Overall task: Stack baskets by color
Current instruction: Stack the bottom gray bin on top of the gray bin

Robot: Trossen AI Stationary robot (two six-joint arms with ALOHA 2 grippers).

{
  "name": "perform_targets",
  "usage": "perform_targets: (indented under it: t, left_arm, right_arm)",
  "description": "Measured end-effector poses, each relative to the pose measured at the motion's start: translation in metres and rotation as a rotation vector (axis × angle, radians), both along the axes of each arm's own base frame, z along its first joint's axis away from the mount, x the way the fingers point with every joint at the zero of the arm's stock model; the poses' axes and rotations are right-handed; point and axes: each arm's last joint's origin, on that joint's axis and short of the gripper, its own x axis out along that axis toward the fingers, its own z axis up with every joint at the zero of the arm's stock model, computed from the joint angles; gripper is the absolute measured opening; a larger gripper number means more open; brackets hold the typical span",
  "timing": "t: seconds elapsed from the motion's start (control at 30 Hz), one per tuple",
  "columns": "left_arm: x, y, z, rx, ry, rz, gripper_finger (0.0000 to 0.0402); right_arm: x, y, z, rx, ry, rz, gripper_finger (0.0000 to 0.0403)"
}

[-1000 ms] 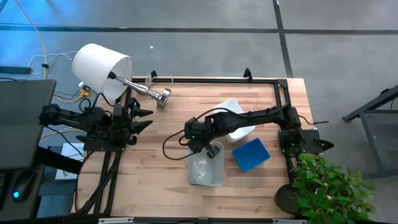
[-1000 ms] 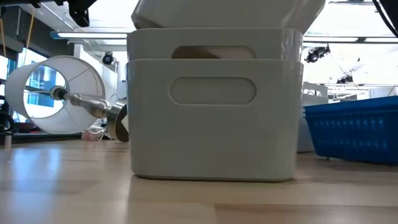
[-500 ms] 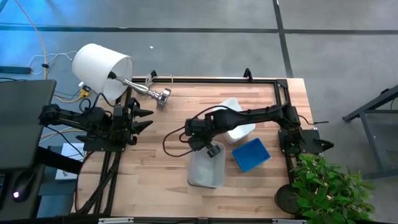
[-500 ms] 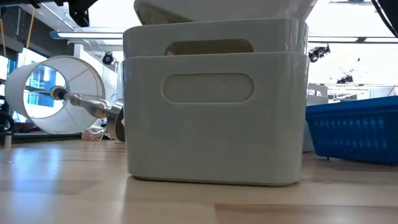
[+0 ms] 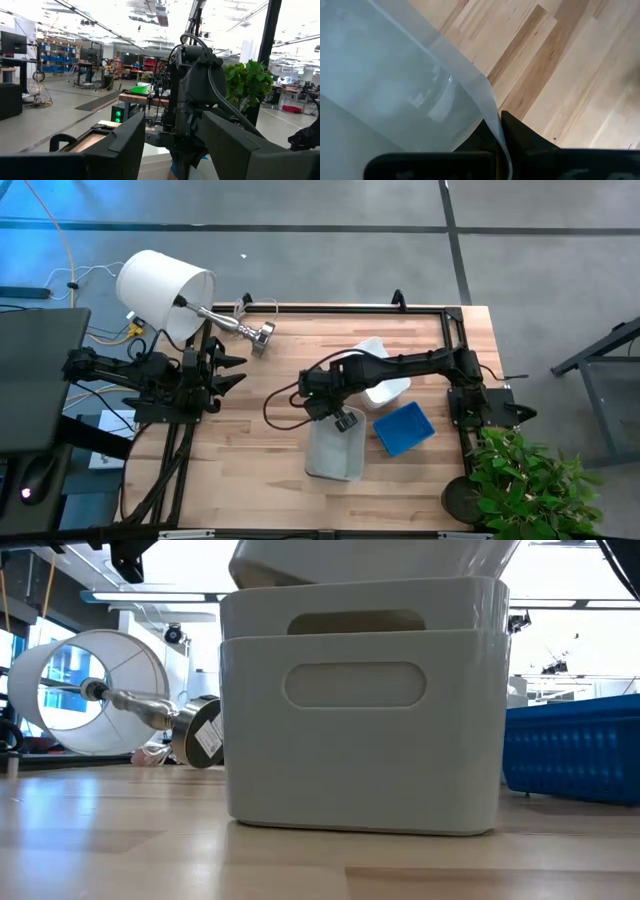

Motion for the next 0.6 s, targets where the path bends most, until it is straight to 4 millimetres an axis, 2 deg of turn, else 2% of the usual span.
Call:
perform_targets:
  t: [0.33, 0.6]
  left_arm:
    - [0.000, 0.000, 0.000, 0.007, 0.003, 0.001, 0.0184]
    - [0.000, 0.001, 0.000, 0.002, 0.006, 0.024, 0.0184]
  right_arm:
    - [-0.002, -0.005, 0.001, 0.026, 0.028, -0.043, 0.0000]
    - [-0.002, -0.008, 0.047, 0.076, -0.075, -0.070, 0.0000]
